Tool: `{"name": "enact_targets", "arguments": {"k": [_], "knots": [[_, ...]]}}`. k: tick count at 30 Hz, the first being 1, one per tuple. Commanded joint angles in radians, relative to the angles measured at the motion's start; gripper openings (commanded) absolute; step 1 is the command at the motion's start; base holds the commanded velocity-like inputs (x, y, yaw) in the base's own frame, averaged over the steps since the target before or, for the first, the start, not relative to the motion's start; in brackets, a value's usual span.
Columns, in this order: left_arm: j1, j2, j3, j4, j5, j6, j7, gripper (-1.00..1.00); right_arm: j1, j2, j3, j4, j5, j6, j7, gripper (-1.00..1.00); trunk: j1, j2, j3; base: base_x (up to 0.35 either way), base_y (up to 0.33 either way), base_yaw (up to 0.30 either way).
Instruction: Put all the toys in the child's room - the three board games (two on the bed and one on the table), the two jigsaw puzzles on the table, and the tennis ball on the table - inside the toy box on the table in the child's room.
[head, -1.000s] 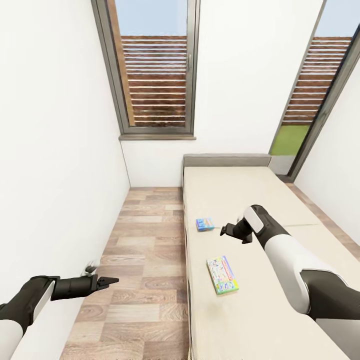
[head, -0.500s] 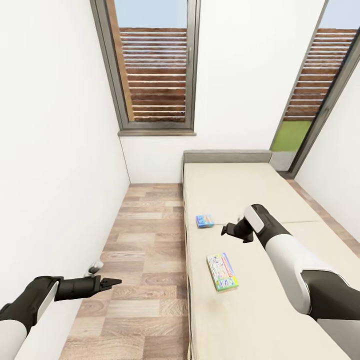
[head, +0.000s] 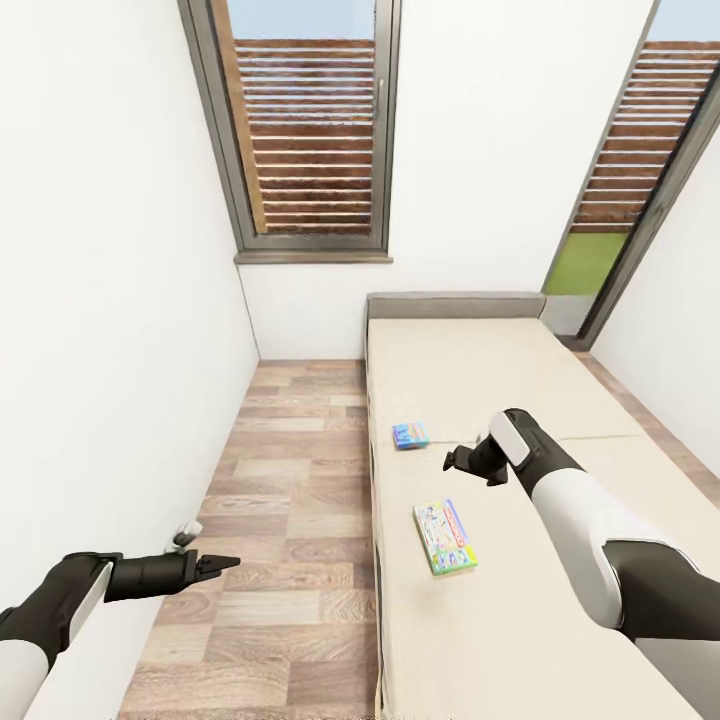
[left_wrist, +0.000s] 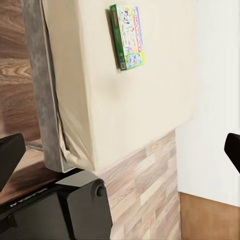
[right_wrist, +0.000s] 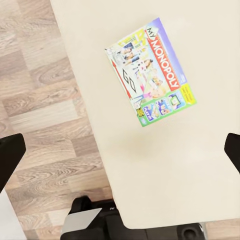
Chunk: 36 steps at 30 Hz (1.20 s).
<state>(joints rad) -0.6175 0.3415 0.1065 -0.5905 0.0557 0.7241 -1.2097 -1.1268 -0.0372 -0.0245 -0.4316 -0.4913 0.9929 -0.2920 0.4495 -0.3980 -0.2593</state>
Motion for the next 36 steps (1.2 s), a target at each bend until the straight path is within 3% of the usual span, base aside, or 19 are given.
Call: {"name": "enact_targets", "arguments": {"k": [1, 21, 36], "knots": [[-0.001, 0.0, 0.0, 0.0, 0.003, 0.009, -0.007, 1.0, -0.001, 0.0, -0.002, -0.001, -0.009, 0.003, -0.009, 1.0, 0.001, -0.002, -0.004, 0.0, 0.0, 0.0], [-0.001, 0.001, -0.002, 0.0, 0.002, 0.009, -0.017, 1.0, -0.003, -0.003, -0.005, -0.011, -0.009, 0.001, -0.012, 1.0, 0.001, -0.002, -0.037, 0.0, 0.0, 0.0], [-0.001, 0.002, -0.001, 0.0, -0.001, 0.009, -0.017, 1.0, -0.007, -0.005, -0.005, -0.191, -0.008, 0.054, -0.012, 1.0, 0.001, -0.002, -0.061, 0.0, 0.0, 0.0]]}}
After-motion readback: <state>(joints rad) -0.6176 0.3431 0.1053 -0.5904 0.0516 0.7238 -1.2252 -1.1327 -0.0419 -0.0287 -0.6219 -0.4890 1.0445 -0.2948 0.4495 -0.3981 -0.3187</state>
